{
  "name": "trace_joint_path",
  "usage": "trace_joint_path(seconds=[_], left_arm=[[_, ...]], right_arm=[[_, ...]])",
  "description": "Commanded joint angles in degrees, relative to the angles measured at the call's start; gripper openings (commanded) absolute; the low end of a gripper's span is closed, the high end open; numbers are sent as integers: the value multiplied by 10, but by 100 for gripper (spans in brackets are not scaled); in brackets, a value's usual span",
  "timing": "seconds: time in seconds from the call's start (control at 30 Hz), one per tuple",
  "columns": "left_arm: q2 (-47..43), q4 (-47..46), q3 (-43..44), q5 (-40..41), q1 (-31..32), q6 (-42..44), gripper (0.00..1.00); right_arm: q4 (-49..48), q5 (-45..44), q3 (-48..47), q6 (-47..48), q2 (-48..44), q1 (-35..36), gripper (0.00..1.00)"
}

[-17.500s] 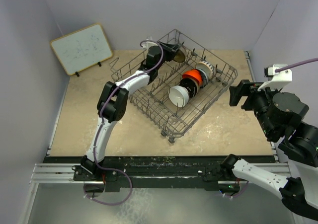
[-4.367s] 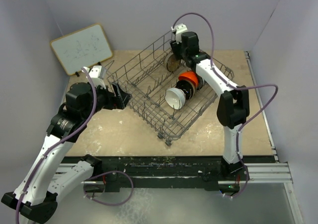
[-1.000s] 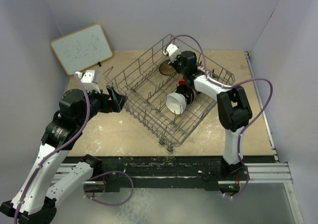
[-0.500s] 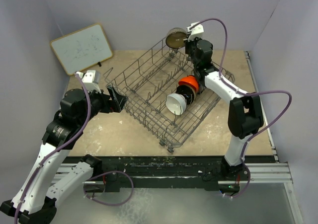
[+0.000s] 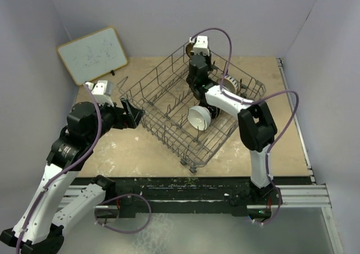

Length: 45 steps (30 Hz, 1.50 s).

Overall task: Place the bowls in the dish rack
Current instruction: Adjust the bowl in the dish rack.

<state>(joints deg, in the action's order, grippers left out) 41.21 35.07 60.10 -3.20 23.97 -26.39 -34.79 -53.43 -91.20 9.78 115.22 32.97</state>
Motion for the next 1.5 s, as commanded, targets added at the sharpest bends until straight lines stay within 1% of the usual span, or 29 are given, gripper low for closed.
trace_joint_path(seconds=[0.0, 0.17, 0.23, 0.37, 0.47, 0.57, 0.67, 0.9, 1.03, 1.27, 1.47], left_arm=[[-12, -11, 10, -4, -1, 6, 94], [-15, -9, 8, -2, -2, 10, 94], [-16, -12, 3, -1, -2, 11, 94], [-16, -17, -4, 1, -1, 11, 94], [-18, -21, -10, 1, -1, 11, 94], [-18, -24, -12, 1, -1, 12, 94], [-18, -25, -14, 0, -1, 14, 94], [-23, -22, -20, 3, -1, 15, 94], [-24, -23, -23, 5, -1, 16, 94], [-26, -26, -28, 3, -1, 14, 95], [-28, -30, -33, 1, -1, 9, 94]], right_arm=[[-134, -138, -36, 87, 16, -1, 0], [-364, -162, -2, 295, 50, 0, 0], [-399, -151, -5, 345, 66, 1, 0], [-410, -114, -14, 390, 90, 1, 0], [-373, -92, -16, 379, 95, 1, 0], [-317, -78, -20, 343, 97, 1, 0], [-286, -72, -22, 320, 108, 1, 0], [-166, -37, -64, 240, 147, -3, 0], [-112, -10, -71, 201, 152, -3, 0], [-73, -8, -47, 189, 142, -3, 0], [-40, 22, -17, 155, 118, -3, 0]])
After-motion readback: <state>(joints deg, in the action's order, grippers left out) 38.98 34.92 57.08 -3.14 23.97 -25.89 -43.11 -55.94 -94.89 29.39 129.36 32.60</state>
